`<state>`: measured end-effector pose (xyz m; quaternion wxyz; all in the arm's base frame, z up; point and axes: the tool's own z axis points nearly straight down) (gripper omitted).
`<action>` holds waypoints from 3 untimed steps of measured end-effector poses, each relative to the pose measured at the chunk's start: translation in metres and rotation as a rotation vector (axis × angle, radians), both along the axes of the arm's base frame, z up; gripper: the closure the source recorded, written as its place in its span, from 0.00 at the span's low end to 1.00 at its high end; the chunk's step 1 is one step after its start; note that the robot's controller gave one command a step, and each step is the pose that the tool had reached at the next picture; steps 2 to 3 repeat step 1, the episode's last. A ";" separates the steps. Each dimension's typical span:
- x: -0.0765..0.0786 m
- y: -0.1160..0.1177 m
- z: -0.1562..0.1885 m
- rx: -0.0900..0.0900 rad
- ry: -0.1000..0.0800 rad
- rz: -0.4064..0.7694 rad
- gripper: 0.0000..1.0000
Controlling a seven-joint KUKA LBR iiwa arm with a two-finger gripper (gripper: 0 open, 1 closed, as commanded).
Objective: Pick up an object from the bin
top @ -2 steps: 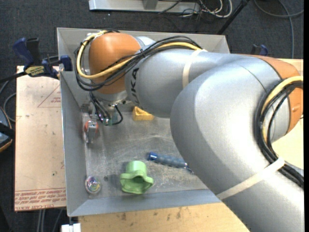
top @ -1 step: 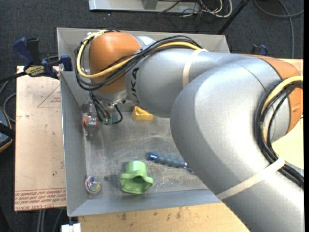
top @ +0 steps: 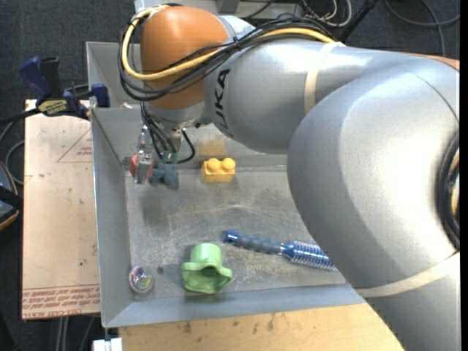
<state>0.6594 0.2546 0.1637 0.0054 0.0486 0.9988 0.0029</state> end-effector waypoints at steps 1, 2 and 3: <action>0.001 0.000 0.001 -0.003 0.008 0.000 1.00; 0.001 0.000 0.001 -0.003 0.008 0.000 1.00; 0.001 0.000 0.001 -0.003 0.008 0.000 1.00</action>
Offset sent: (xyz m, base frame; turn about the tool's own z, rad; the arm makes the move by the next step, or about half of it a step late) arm 0.0001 0.0000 0.0012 0.0000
